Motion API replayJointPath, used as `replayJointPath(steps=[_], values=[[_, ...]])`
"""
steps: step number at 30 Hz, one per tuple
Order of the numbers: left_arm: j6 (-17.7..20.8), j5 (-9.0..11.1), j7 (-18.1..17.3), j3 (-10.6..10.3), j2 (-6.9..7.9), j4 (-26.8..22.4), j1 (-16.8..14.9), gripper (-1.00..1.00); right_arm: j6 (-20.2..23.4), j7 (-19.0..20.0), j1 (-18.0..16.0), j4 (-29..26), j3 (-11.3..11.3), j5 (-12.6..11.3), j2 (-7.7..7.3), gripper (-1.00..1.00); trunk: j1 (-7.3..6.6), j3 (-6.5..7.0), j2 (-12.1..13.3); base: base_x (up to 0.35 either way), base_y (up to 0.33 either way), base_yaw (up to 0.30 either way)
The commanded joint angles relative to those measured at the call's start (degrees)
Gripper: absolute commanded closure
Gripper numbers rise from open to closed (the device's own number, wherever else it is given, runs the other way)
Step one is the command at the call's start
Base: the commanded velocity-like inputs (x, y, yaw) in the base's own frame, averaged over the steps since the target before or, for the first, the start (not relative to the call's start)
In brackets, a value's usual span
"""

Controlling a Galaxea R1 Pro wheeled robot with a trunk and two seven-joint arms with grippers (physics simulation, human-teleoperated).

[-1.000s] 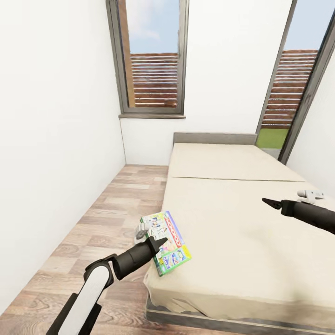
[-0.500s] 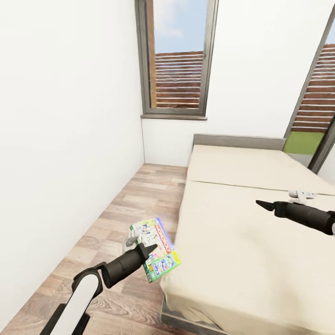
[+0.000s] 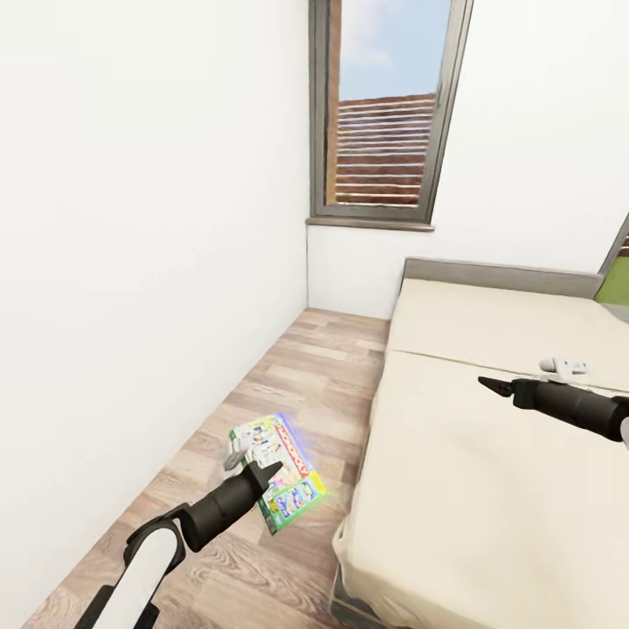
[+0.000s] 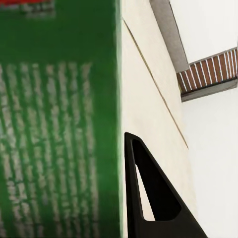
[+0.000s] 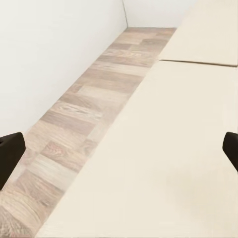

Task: Put all the toys in the child's room - the three board games (two on the bed and one on the table), the two jigsaw puzzles on the table, and the tennis ball on the table - inside the toy box on the table in the child's room.

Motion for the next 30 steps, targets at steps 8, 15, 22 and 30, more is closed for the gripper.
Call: replayJointPath(steps=[8,15,22,30], values=[[0.36,1.14,0.55,2.14,0.04,0.43,0.12,1.0,0.21,0.59,0.08,-0.04,-0.13,0.41,-0.04,-1.0,-1.77,1.38,3.2,0.0,0.0,0.294],[0.4,1.18,0.55,2.27,0.0,0.46,0.3,1.0,0.2,0.59,0.12,-0.01,-0.12,0.41,-0.01,-1.0,-3.31,2.64,6.0,0.0,0.0,0.294],[0.5,1.02,0.55,2.29,-0.01,0.46,0.32,1.0,0.2,0.59,0.12,-0.04,-0.1,0.41,-0.03,-1.0,-4.85,3.9,8.81,0.0,0.0,0.294],[0.4,0.78,0.6,2.36,-0.08,0.46,0.32,1.0,0.23,0.59,0.12,-0.04,-0.05,0.41,-0.05,-1.0,-6.61,5.33,12.02,0.0,0.0,0.294]])
